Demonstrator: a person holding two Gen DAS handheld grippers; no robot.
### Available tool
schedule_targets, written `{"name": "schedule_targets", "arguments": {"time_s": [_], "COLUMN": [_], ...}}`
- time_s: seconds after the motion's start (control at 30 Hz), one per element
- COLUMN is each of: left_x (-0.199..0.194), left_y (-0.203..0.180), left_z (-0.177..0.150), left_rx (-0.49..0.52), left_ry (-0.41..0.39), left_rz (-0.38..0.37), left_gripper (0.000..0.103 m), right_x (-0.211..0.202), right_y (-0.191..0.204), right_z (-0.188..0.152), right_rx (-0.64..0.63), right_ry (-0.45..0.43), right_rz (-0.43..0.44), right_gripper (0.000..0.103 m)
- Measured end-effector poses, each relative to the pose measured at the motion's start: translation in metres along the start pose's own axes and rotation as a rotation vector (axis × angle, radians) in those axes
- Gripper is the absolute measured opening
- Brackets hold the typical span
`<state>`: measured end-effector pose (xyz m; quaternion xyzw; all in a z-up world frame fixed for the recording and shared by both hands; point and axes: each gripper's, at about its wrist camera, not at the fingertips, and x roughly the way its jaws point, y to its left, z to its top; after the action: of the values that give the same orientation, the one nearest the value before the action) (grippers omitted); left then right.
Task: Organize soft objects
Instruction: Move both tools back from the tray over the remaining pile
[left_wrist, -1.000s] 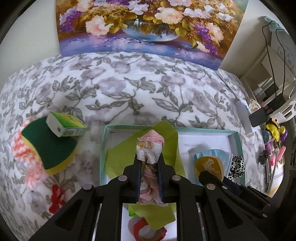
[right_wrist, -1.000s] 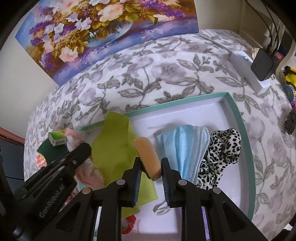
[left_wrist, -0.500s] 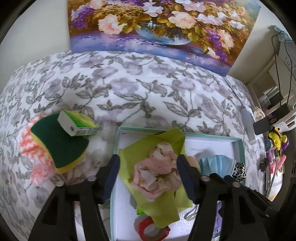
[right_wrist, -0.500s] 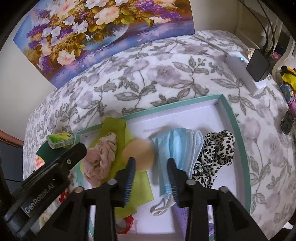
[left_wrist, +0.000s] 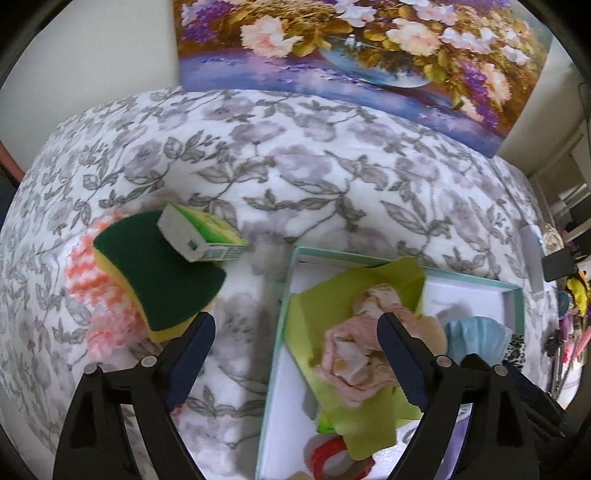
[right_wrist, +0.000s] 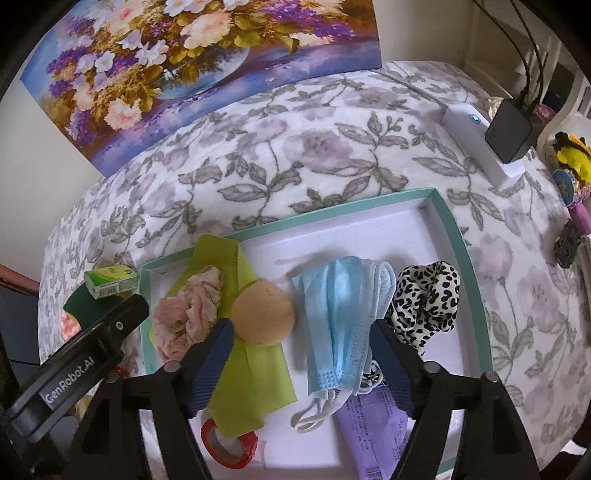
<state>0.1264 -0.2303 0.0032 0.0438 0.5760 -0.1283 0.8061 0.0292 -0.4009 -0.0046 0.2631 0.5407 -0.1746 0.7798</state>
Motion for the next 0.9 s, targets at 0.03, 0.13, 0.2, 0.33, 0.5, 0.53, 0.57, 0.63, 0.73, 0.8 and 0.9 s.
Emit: {"name": "schedule_targets", "arguments": {"time_s": [0.03,0.13,0.2,0.33,0.5,0.53,0.57,0.63,0.73,0.8,0.9], "left_x": [0.001,0.003,0.003,0.003,0.002,0.002,0.002,0.002,0.0,-0.002,-0.007], "left_y": [0.001,0.005,0.007,0.012,0.016,0.017,0.018,0.019,0.021,0.021,0.026], "left_z": [0.0,0.0,0.001,0.002,0.003,0.003,0.003,0.003,0.004,0.005,0.006], "left_rx": [-0.003,-0.013,-0.018,-0.029,-0.048,-0.05,-0.052,-0.06,-0.076,-0.077,-0.094], "left_ry": [0.0,-0.001,-0.006,-0.014,-0.025,-0.027,-0.027,-0.029,-0.045,-0.061,-0.08], "left_rz": [0.007,0.027,0.042,0.06,0.059,0.061,0.063,0.06,0.046,0.047,0.034], "left_gripper": [0.09,0.091,0.092,0.102,0.102,0.102,0.102,0.102,0.102,0.102,0.102], "right_x": [0.0,0.001,0.001,0.001,0.003,0.003,0.003,0.003,0.004,0.004,0.002], "right_y": [-0.001,-0.002,-0.003,-0.002,-0.004,-0.004,-0.003,-0.003,-0.003,-0.001,0.002], "right_z": [0.0,0.0,0.0,0.0,0.0,0.0,0.0,0.0,0.0,0.0,0.0], "right_rx": [0.003,0.001,0.001,0.001,0.007,0.006,0.005,0.003,0.003,-0.001,-0.005], "right_ry": [0.0,-0.001,-0.001,-0.006,-0.001,-0.001,-0.001,-0.001,-0.001,0.0,-0.002], "right_rz": [-0.003,-0.011,-0.013,-0.03,-0.033,-0.034,-0.035,-0.036,-0.035,-0.036,-0.033], "right_gripper": [0.08,0.083,0.096,0.103,0.103,0.103,0.103,0.103,0.103,0.103,0.103]}}
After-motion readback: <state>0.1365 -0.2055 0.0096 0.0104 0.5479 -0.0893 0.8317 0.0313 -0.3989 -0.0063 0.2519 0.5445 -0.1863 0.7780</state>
